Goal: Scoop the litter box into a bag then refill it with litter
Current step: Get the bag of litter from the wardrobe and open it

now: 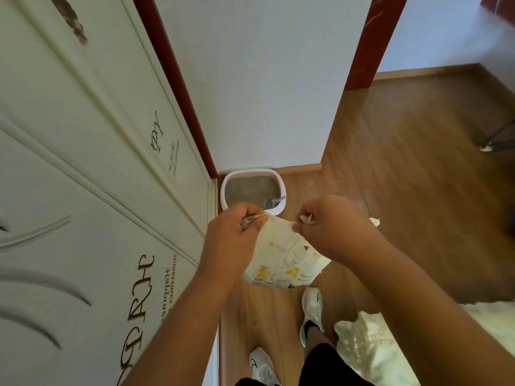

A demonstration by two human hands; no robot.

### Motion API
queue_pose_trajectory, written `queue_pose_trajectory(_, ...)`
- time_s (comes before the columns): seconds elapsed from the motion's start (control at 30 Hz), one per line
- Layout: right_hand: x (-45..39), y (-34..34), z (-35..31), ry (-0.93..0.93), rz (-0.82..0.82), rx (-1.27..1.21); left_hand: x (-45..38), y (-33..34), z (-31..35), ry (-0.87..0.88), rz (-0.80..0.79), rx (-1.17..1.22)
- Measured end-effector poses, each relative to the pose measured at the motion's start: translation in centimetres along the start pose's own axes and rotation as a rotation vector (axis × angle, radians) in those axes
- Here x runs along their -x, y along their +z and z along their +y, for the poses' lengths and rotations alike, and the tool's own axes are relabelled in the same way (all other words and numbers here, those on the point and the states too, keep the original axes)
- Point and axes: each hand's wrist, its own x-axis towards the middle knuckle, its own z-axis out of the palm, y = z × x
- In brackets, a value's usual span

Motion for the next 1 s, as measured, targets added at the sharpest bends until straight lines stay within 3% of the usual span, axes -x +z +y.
queue_pose_trajectory(0.47, -17.7, -2.5, 2.5, -0.109, -0.149, 0.069, -14.8, 4.4, 0.2, -0.156, 0.056, 0.007)
queue_pose_trajectory(0.7, -23.5, -1.5, 3.4, -0.015, -0.224, 0.04, -20.3, 6.6, -2.4, -0.172, -0.026, 0.008)
queue_pose_trajectory(1.0, -29.4, 2.9, 4.4, 0.124, -0.165, -0.032, -26.4, 8.7, -8.5, -0.122, -0.129, -0.042)
